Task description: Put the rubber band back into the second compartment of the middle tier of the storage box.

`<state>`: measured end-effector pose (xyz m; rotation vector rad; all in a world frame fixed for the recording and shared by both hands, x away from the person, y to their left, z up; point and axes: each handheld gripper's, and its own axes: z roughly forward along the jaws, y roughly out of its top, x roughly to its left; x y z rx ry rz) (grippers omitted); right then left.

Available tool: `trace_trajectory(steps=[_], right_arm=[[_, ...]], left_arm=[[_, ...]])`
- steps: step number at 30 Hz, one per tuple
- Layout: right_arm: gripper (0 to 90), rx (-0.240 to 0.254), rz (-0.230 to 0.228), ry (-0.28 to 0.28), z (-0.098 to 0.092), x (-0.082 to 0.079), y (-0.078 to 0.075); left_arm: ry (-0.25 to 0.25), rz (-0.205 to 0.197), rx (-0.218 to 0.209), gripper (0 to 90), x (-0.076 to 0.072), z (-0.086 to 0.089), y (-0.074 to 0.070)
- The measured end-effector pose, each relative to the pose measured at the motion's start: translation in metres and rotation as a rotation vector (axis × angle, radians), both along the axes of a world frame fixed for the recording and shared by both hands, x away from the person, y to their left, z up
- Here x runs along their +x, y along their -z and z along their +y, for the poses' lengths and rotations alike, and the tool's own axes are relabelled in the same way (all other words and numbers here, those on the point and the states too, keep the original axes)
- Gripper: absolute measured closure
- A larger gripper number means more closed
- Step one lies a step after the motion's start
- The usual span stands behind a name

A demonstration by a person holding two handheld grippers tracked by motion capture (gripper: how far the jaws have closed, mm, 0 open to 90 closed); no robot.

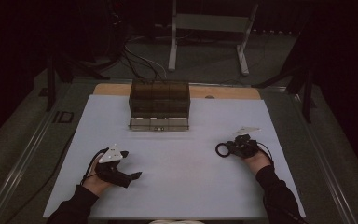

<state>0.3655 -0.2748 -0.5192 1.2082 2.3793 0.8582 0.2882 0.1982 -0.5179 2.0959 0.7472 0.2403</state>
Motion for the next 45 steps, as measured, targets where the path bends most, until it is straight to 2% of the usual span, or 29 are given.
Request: trace_trajectory(steps=[5,10,20,45], right_arm=[[85.1,0.003,0.01,0.001,0.0,0.0,-0.001],[85.9,0.004,-0.008,0.014,0.001,-0.001,-0.007],[86.0,0.004,-0.027,0.0,0.004,-0.002,-0.018],[85.9,0.024,-0.052,-0.044,0.032,0.011,-0.043]], left_arm=[[0.0,0.0,-0.001,2.6,0.0,0.0,0.0],[0.003,-0.001,-0.001,2.6,0.0,0.0,0.0],[0.004,0.003,-0.002,2.6,0.0,-0.001,0.0],[0.006,0.001,-0.001,2.6,0.0,0.0,0.0]])
